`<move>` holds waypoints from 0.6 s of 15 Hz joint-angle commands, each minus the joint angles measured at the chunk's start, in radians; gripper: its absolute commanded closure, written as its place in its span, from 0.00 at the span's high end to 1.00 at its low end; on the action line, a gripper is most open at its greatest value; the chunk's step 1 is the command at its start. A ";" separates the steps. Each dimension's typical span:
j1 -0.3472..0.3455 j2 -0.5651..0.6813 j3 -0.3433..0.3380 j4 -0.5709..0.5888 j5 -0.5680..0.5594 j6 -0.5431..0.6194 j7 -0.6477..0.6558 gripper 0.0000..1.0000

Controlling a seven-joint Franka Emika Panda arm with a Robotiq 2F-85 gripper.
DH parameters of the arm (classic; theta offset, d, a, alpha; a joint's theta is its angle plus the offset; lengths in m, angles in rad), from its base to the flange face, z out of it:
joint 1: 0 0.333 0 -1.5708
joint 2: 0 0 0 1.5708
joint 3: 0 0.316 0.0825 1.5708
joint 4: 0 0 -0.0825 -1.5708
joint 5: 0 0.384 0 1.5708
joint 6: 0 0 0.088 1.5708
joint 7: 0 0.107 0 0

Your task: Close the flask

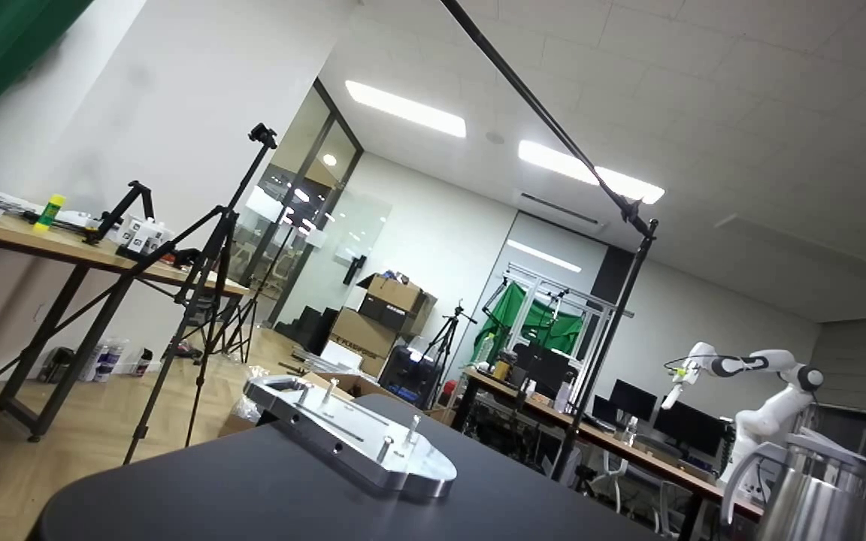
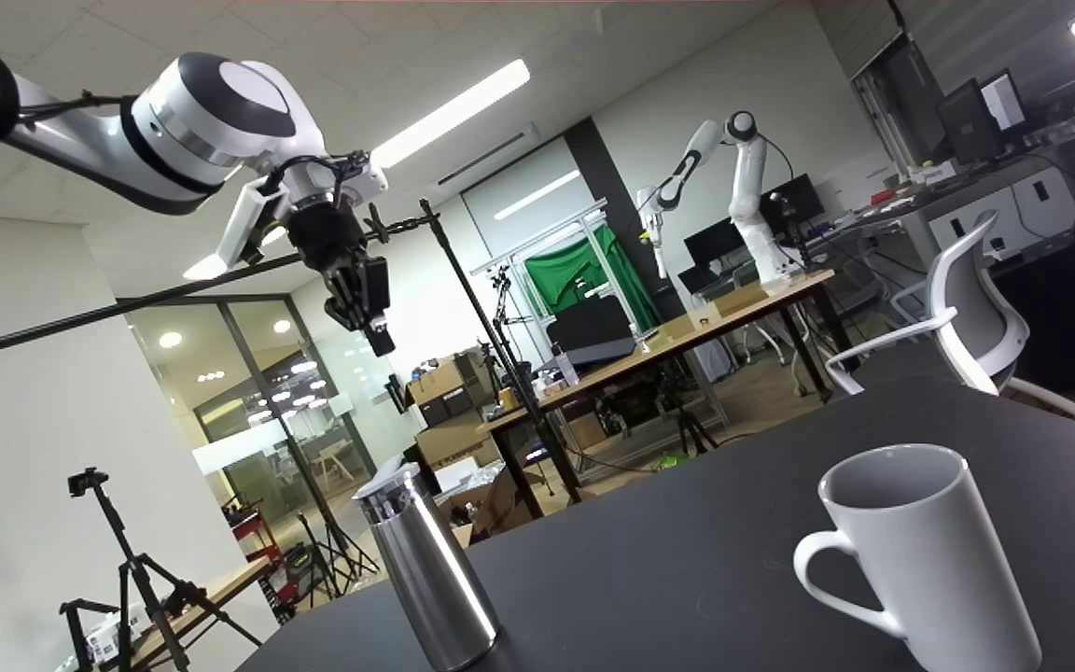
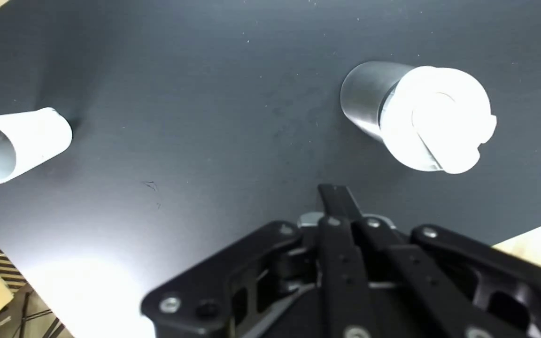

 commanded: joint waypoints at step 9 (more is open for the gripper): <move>0.010 0.021 -0.010 0.022 0.006 0.001 0.002 0.00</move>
